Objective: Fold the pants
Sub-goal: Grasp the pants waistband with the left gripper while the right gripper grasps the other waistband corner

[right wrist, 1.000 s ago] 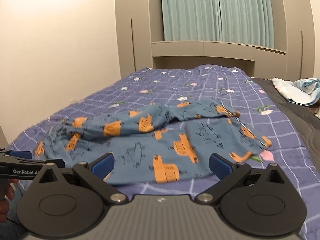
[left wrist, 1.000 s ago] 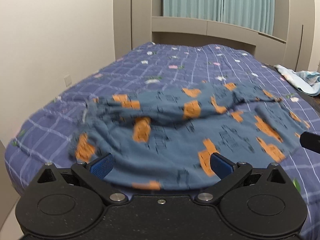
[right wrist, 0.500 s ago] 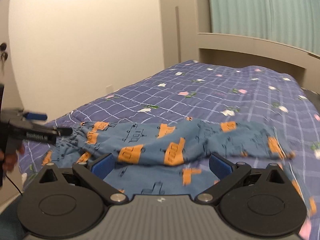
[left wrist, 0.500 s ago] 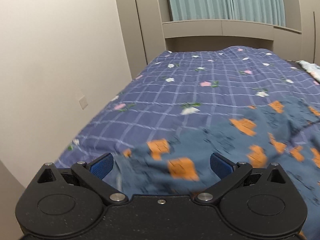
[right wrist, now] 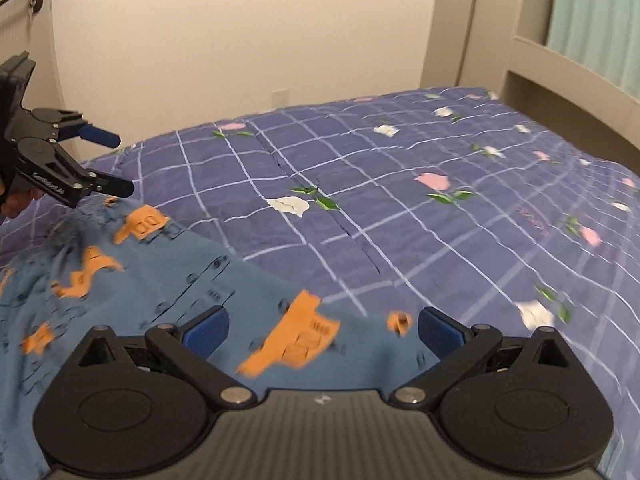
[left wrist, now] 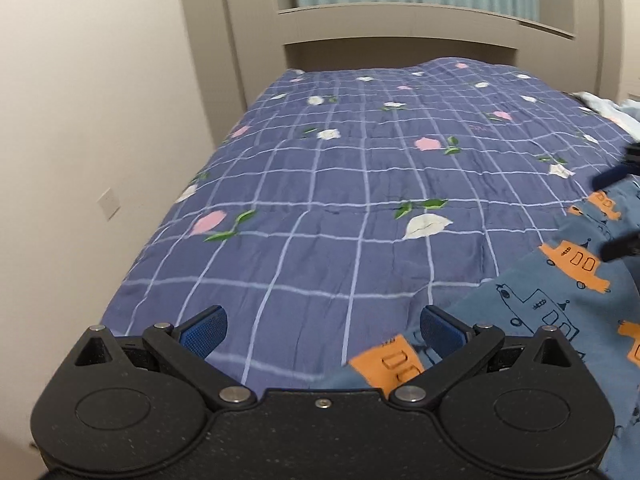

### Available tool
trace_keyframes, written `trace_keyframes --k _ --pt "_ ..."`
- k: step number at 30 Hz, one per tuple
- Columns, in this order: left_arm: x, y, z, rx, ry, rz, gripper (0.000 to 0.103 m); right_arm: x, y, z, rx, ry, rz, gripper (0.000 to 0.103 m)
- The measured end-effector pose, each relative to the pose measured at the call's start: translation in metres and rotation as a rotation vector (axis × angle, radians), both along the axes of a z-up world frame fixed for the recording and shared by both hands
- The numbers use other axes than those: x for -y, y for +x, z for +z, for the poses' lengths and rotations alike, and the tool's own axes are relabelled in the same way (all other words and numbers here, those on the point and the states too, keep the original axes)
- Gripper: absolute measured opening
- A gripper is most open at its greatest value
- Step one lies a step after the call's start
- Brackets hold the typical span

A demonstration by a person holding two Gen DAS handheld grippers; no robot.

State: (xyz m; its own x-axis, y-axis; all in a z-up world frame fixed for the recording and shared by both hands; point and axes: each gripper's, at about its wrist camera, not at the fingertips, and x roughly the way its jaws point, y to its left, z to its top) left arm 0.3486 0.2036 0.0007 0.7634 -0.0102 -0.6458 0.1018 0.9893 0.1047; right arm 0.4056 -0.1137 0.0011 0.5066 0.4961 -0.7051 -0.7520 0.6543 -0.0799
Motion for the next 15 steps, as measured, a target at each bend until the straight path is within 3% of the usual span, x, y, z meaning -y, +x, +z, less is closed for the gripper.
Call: trace_keyframes --k 6,15 --pt "0.007 0.016 -0.010 -0.003 0.018 -0.132 0.103 -0.028 0.025 -0.018 -0.026 -0.041 0.062 0.101" --pt "0.013 0.031 -0.035 -0.129 0.091 -0.248 0.102 -0.036 0.031 -0.029 -0.073 -0.119 0.118 0.092"
